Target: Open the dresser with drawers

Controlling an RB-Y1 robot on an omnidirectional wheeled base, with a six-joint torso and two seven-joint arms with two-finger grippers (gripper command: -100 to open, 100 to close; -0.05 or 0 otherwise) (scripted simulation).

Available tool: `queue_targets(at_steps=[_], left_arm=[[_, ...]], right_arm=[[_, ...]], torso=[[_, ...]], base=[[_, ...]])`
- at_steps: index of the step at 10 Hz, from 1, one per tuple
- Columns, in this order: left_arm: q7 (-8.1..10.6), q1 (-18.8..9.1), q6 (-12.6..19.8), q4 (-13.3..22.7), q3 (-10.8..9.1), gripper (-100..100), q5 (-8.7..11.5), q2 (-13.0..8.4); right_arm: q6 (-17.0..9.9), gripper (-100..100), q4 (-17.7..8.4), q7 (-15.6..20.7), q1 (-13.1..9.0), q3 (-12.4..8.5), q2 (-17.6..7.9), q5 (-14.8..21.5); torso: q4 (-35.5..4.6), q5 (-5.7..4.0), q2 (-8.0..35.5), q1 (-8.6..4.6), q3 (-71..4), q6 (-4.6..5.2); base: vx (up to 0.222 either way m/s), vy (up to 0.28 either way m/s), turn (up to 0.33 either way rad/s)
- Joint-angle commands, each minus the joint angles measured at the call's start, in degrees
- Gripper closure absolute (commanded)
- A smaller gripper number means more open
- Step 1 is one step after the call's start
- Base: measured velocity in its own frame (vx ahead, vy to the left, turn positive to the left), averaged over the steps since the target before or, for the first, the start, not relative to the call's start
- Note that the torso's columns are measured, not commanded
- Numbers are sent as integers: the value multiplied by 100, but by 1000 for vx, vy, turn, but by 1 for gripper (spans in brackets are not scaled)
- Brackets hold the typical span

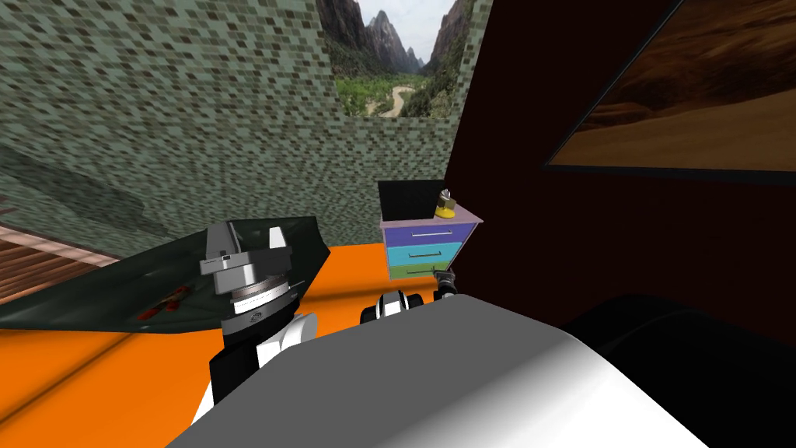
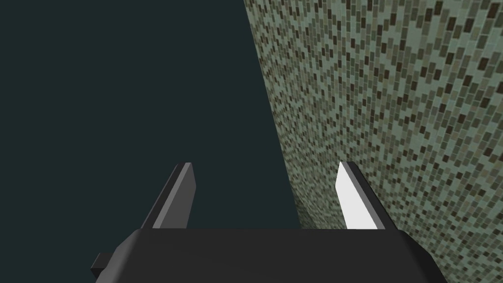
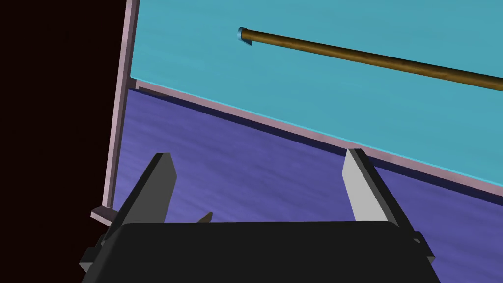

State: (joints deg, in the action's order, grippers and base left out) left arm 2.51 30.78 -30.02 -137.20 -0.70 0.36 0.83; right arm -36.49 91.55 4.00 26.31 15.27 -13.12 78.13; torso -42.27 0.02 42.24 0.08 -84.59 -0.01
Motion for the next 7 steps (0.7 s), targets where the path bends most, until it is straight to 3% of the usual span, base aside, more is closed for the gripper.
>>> queue_targets(at_steps=[1,2,3,4,6,7], left_arm=[[0,0,0,0,0,0,0,0],[0,0,0,0,-1,0,0,0],[0,0,0,0,0,0,0,0],[0,0,0,0,0,0,0,0],[0,0,0,0,0,0,0,0],[0,0,0,0,-1,0,0,0]], right_arm=[[-358,-100,-73,79,0,53,-31,272],[-580,-100,-319,138,-51,168,-83,556],[-728,-100,-319,138,-51,168,-83,655],[-894,-100,-561,200,-105,281,-138,846],[-1107,-100,-561,200,-105,281,-138,1024],[-1334,-100,-799,265,-161,393,-191,1278]], torso=[[-1,0,4,-6,1,2],[-2,-4,8,-18,4,2],[-2,-4,6,-12,4,0],[-1,-2,3,-8,1,1],[-1,0,4,-6,1,3],[-2,-3,8,-16,4,2]], base=[[6,26,-4],[12,37,81],[21,39,53],[32,57,115],[19,33,11],[26,24,103]])
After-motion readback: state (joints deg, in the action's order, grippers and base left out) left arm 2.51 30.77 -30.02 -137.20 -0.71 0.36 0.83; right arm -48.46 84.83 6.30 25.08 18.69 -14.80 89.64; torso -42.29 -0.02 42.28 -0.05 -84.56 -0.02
